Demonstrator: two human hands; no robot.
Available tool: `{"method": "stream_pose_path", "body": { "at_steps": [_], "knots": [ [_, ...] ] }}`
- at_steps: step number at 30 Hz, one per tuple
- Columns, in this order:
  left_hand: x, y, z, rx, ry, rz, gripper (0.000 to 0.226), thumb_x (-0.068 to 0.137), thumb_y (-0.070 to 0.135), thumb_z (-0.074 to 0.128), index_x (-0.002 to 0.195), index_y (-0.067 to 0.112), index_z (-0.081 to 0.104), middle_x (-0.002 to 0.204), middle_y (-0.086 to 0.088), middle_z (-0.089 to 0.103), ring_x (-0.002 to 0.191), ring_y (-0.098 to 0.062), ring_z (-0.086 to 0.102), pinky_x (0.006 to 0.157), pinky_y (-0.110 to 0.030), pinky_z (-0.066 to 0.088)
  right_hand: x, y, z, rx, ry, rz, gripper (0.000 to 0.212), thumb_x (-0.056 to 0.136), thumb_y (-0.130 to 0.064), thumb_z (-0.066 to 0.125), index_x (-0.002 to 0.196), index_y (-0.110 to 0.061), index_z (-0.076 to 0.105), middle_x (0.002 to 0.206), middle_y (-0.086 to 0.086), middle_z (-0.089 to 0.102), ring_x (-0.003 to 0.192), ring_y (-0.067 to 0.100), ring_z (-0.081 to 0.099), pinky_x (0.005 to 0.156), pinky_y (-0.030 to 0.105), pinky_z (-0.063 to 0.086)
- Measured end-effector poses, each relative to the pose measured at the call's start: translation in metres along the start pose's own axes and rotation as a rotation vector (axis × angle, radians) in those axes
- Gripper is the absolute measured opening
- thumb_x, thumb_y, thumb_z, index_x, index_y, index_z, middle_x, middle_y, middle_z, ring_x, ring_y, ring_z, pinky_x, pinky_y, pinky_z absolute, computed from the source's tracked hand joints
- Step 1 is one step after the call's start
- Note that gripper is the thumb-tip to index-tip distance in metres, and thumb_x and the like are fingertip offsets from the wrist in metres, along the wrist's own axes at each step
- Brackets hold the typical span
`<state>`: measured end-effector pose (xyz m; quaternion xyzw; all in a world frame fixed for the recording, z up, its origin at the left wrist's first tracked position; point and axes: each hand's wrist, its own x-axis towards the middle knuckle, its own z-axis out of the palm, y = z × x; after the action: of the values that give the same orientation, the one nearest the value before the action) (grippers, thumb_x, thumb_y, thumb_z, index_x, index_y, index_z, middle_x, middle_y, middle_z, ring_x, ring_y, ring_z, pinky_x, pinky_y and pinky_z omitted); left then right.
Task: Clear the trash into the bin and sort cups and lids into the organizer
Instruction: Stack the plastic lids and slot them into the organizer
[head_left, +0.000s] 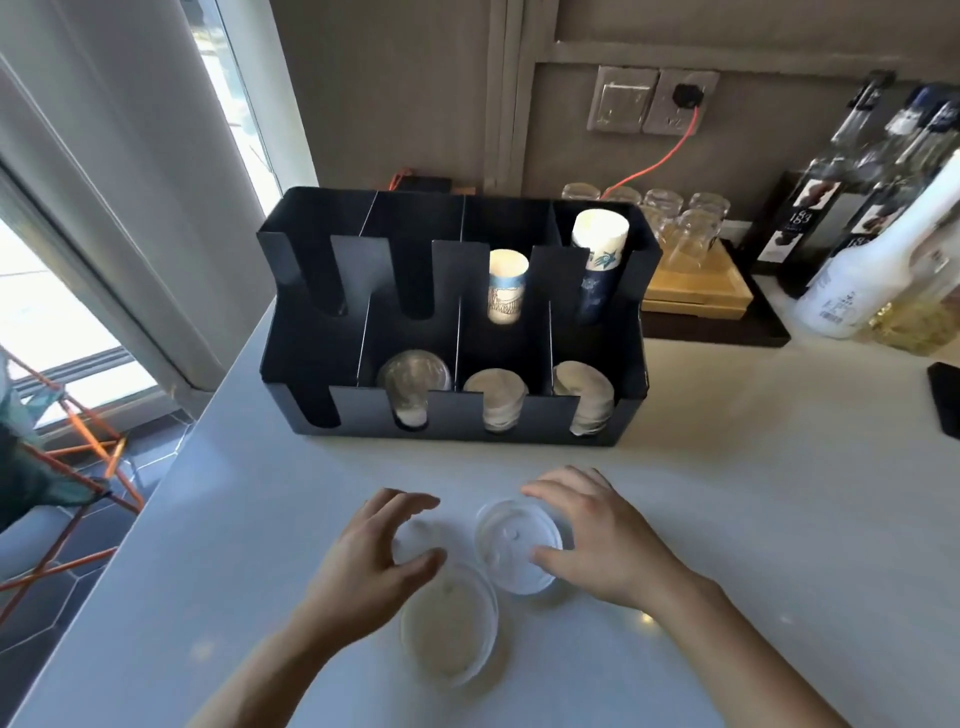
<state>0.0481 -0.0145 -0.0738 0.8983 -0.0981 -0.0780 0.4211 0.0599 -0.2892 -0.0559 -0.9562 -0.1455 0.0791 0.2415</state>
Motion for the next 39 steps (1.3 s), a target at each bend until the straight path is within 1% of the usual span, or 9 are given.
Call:
{"method": "stream_pose_path", "body": {
  "at_steps": [6,9,13,16,22,28,30,34,39],
  "knots": [
    [-0.012,0.003,0.007,0.053,-0.038,0.002,0.054,0.074,0.058,0.057,0.126,0.043,0.058,0.116,0.031,0.049,0.113,0.007,0.048,0.094,-0.027,0.047,-0.006,-0.002,0.008,-0.092,-0.169,-0.038,0.108,0.062,-0.069,0.065,0.155,-0.040,0.020,0.161,-0.014,0.013,0.143,0.013,0.015,0.117,0.031,0.026],
    [-0.022,0.002,0.006,0.172,-0.107,0.018,0.076,0.068,0.070,0.059,0.137,0.039,0.050,0.115,0.029,0.042,0.114,0.004,0.041,0.096,-0.024,0.041,-0.006,-0.004,0.011,-0.122,-0.231,-0.037,0.117,0.061,-0.069,0.068,0.157,-0.041,0.007,0.164,-0.014,0.002,0.145,0.014,0.007,0.119,0.032,0.022],
    [-0.033,0.003,0.010,0.504,-0.273,0.045,0.130,0.042,0.096,0.057,0.153,0.040,0.017,0.132,0.016,0.029,0.122,-0.011,0.031,0.106,-0.030,0.031,-0.001,-0.009,0.017,-0.177,-0.199,-0.078,0.114,0.070,-0.064,0.071,0.159,-0.034,0.007,0.164,-0.010,0.011,0.145,0.017,0.015,0.117,0.033,0.023],
    [-0.036,0.005,0.019,0.573,-0.214,0.087,0.129,0.046,0.089,0.058,0.154,0.034,0.016,0.134,0.011,0.031,0.122,-0.015,0.034,0.104,-0.030,0.030,-0.001,-0.011,0.020,-0.140,-0.131,-0.089,0.103,0.074,-0.055,0.070,0.158,-0.030,0.016,0.156,-0.012,0.025,0.138,0.016,0.027,0.113,0.030,0.028],
    [-0.032,-0.003,0.018,0.452,-0.094,0.084,0.116,0.060,0.069,0.062,0.157,0.028,0.014,0.129,0.015,0.042,0.120,-0.015,0.043,0.101,-0.027,0.035,-0.009,-0.003,0.016,0.004,-0.044,0.025,0.103,0.071,-0.049,0.072,0.157,-0.033,0.018,0.147,-0.019,0.027,0.135,0.009,0.029,0.106,0.020,0.031],
    [-0.021,0.003,0.014,-0.012,-0.018,-0.076,0.118,0.055,0.054,0.074,0.155,0.039,0.014,0.137,0.028,0.036,0.124,-0.002,0.043,0.094,-0.010,0.033,-0.021,-0.008,0.007,0.333,0.027,0.101,0.108,0.068,-0.050,0.085,0.154,-0.045,0.020,0.143,-0.037,0.027,0.131,-0.019,0.026,0.098,0.001,0.027],
    [-0.014,0.010,0.014,-0.139,0.017,-0.096,0.119,0.054,0.049,0.077,0.156,0.037,0.016,0.144,0.023,0.036,0.130,-0.003,0.040,0.101,-0.015,0.032,-0.023,-0.016,0.000,0.503,0.064,0.130,0.107,0.065,-0.050,0.090,0.151,-0.049,0.027,0.142,-0.036,0.035,0.129,-0.018,0.035,0.097,0.006,0.038],
    [-0.001,0.026,0.017,-0.352,0.040,-0.167,0.117,0.054,0.039,0.085,0.153,0.042,0.022,0.147,0.010,0.045,0.134,-0.012,0.044,0.111,-0.034,0.039,-0.024,-0.029,-0.014,0.786,0.107,0.134,0.105,0.060,-0.041,0.093,0.148,-0.046,0.036,0.139,-0.021,0.051,0.125,0.001,0.055,0.097,0.027,0.052],
    [0.007,0.042,0.025,-0.365,0.051,-0.146,0.121,0.054,0.039,0.092,0.153,0.041,0.023,0.144,0.012,0.046,0.131,-0.008,0.045,0.105,-0.027,0.041,-0.024,-0.037,-0.019,0.940,0.086,0.079,0.103,0.059,-0.038,0.095,0.146,-0.049,0.041,0.137,-0.019,0.054,0.128,0.011,0.057,0.101,0.038,0.052]
  ]
}}
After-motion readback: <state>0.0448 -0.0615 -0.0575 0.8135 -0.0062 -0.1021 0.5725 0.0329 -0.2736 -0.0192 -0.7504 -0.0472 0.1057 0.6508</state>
